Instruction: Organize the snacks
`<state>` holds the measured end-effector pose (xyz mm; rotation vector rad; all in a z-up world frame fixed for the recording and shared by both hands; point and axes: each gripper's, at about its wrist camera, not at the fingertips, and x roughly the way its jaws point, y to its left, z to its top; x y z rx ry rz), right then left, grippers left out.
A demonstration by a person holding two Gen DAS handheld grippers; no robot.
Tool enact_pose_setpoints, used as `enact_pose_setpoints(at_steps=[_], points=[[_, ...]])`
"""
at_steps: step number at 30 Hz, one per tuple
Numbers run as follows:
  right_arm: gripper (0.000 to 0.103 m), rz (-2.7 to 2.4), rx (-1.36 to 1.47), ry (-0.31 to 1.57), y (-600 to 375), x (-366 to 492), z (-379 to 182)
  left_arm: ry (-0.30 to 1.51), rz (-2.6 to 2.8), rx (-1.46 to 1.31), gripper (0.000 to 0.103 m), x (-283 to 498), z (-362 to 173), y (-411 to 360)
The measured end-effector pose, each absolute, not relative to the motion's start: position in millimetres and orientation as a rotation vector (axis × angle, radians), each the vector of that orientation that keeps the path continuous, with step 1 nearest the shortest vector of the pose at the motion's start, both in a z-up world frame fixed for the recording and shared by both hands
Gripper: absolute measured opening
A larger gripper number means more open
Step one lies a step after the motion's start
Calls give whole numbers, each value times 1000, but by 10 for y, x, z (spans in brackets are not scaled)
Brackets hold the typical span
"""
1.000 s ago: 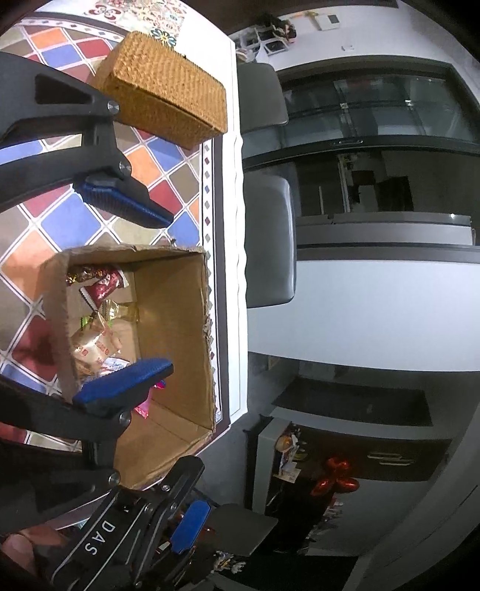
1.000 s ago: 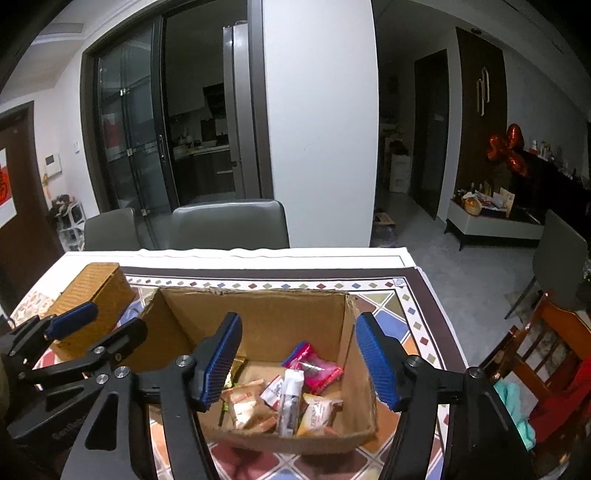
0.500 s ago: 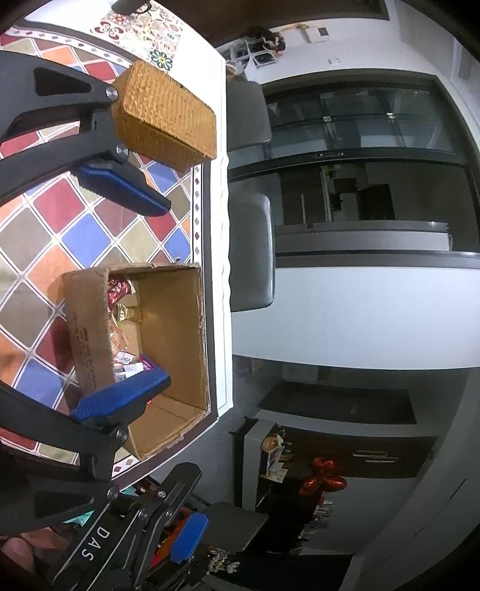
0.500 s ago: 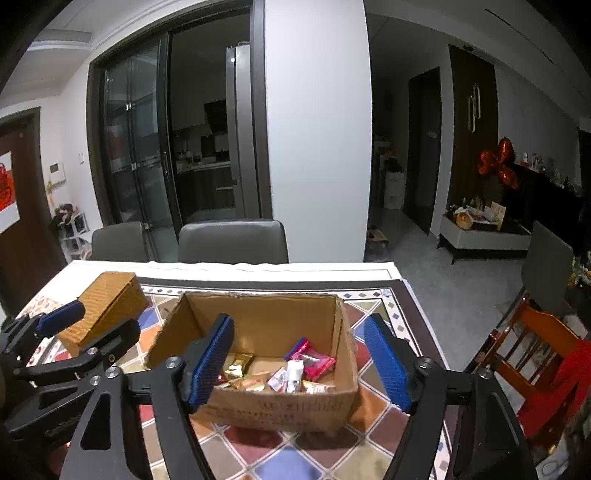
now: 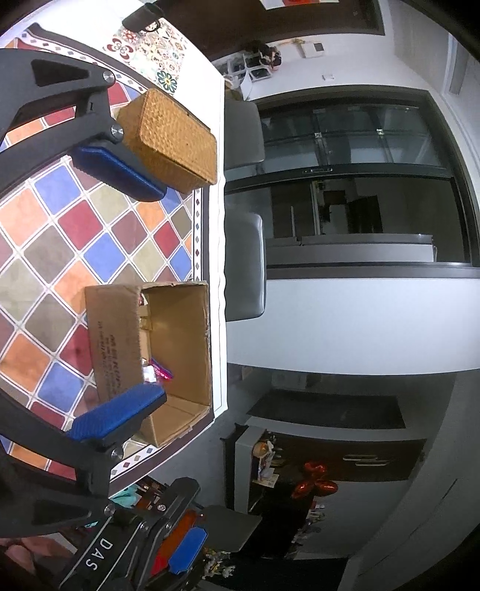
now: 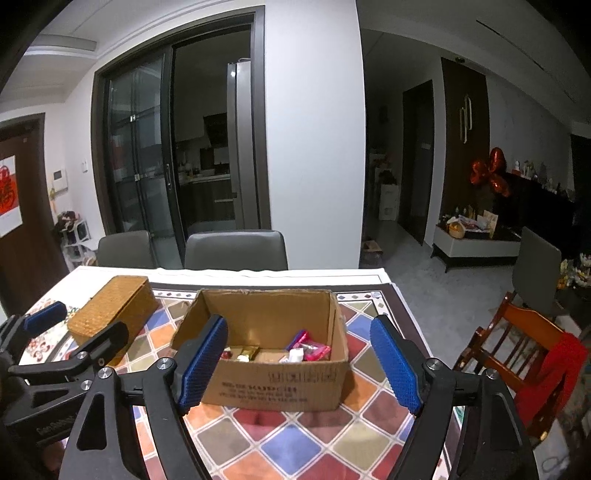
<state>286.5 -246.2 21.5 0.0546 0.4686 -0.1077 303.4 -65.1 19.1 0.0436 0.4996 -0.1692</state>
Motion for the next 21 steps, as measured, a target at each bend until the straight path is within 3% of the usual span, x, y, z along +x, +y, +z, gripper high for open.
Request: enact_pose_setpoints(at_steps=[21], points=[[84, -143, 42, 455, -2394, 2116, 58, 505, -153, 35, 103, 2306, 0, -479]])
